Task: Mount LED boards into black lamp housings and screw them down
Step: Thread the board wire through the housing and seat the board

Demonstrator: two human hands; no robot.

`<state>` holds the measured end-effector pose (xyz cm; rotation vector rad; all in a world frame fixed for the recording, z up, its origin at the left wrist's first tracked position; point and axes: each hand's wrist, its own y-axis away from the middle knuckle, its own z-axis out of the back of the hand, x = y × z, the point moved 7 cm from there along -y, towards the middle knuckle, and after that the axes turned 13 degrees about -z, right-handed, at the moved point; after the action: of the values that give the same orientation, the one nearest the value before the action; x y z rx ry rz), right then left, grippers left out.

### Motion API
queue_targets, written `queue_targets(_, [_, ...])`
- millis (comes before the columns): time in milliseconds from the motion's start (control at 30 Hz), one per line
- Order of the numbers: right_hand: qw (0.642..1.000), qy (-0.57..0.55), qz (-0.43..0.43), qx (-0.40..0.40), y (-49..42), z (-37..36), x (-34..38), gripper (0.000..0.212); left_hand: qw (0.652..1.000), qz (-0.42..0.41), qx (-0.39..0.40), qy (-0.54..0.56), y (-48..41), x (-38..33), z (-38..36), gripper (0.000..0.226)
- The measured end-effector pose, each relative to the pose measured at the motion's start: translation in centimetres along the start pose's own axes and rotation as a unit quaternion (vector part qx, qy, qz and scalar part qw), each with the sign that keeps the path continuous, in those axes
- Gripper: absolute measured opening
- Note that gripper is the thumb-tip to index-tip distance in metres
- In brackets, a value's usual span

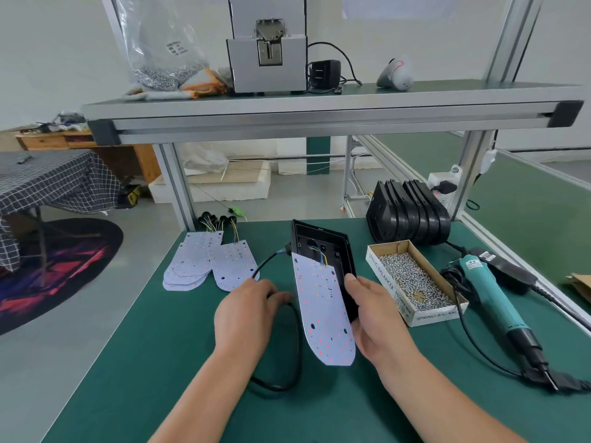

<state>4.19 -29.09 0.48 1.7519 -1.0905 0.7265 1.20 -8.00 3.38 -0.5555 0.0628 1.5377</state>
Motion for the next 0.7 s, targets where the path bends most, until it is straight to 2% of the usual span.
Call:
queue_targets(100, [1.000, 0.011, -0.001, 0.000, 0.0, 0.1, 0.0, 0.039, 1.000, 0.011, -0.013, -0.023, 0.2, -0.2, 0.2, 0.037])
queue_targets(200, [0.999, 0.033, 0.002, 0.001, 0.2, -0.1, -0.4, 0.037, 0.997, 0.030, -0.049, 0.042, 0.6, -0.4, -0.1, 0.028])
queue_targets(267, [0.998, 0.064, 0.017, -0.005, 0.3, -0.3, -0.3, 0.030, 0.996, 0.032, -0.061, 0.057, 0.7, -0.5, -0.2, 0.017])
queue_targets(333, [0.994, 0.100, 0.035, -0.024, 0.4, -0.2, 0.2, 0.034, 0.996, 0.026, -0.061, 0.064, 0.7, -0.6, -0.5, 0.009])
queue_targets(467, [0.995, 0.088, 0.044, -0.034, 0.1, 0.4, 0.9, 0.032, 0.992, 0.014, -0.071, 0.100, 0.8, -0.5, -0.9, 0.011])
queue_targets(633, [0.989, 0.130, 0.041, -0.066, -0.3, 0.4, -0.7, 0.027, 0.976, 0.031, -0.062, 0.207, 0.5, 0.4, -1.3, 0.018])
queue_targets(700, [0.986, 0.142, 0.044, -0.072, -0.6, 0.3, -1.1, 0.025, 0.940, 0.058, -0.063, 0.330, 0.6, 0.2, -1.6, 0.031])
